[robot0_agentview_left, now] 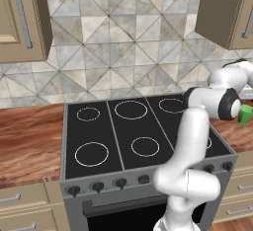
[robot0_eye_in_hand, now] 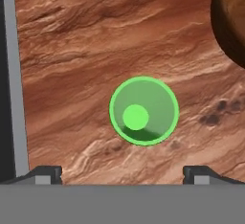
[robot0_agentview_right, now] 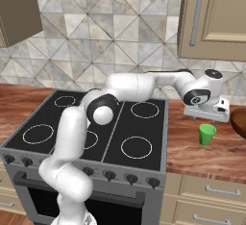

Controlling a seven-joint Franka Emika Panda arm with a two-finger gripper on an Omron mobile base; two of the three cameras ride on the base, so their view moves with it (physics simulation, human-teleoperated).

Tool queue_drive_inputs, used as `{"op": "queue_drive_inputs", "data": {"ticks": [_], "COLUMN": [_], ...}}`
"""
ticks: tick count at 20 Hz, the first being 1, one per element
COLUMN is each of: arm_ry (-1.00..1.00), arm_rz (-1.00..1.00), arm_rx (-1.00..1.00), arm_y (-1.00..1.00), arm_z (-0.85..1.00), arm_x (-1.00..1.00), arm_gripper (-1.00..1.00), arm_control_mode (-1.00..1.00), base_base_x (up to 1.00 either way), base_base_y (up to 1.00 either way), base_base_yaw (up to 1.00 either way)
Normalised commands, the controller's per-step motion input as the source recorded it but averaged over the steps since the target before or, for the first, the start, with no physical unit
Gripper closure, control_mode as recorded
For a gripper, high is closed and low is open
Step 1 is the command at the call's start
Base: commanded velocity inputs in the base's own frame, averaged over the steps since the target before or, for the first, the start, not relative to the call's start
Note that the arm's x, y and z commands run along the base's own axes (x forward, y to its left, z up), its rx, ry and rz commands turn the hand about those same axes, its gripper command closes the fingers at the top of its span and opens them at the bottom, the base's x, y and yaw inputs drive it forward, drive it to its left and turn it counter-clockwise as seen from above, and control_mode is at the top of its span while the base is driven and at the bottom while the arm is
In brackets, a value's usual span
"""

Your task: Pick the cup and bowl from the counter and place them on the counter next to the sink.

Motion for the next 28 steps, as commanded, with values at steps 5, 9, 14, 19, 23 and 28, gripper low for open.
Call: {"op": "queue_drive_inputs", "data": {"ticks": [5,9,14,19,23,28], "arm_ry": [0.0,0.0,0.0,0.0,0.0,0.0], "arm_rz": [0.0,0.0,0.0,0.0,0.0,0.0], "arm_rx": [0.0,0.0,0.0,0.0,0.0,0.0], "arm_y": [0.0,0.0,0.01,0.05,0.04,0.0], "arm_z": [-0.42,-0.41,-0.24,-0.17,-0.16,-0.27], "arm_x": [0.19,0.18,0.27,0.18,0.0,0.0], "arm_gripper": [-1.0,-1.0,-1.0,-1.0,-1.0,-1.0], "arm_control_mode": [-1.0,-1.0,-1.0,-1.0,-1.0,-1.0], "base_base_x": [0.0,0.0,0.0,0.0,0.0,0.0], "base_base_y": [0.0,0.0,0.0,0.0,0.0,0.0], "base_base_yaw": [0.0,0.0,0.0,0.0,0.0,0.0]}}
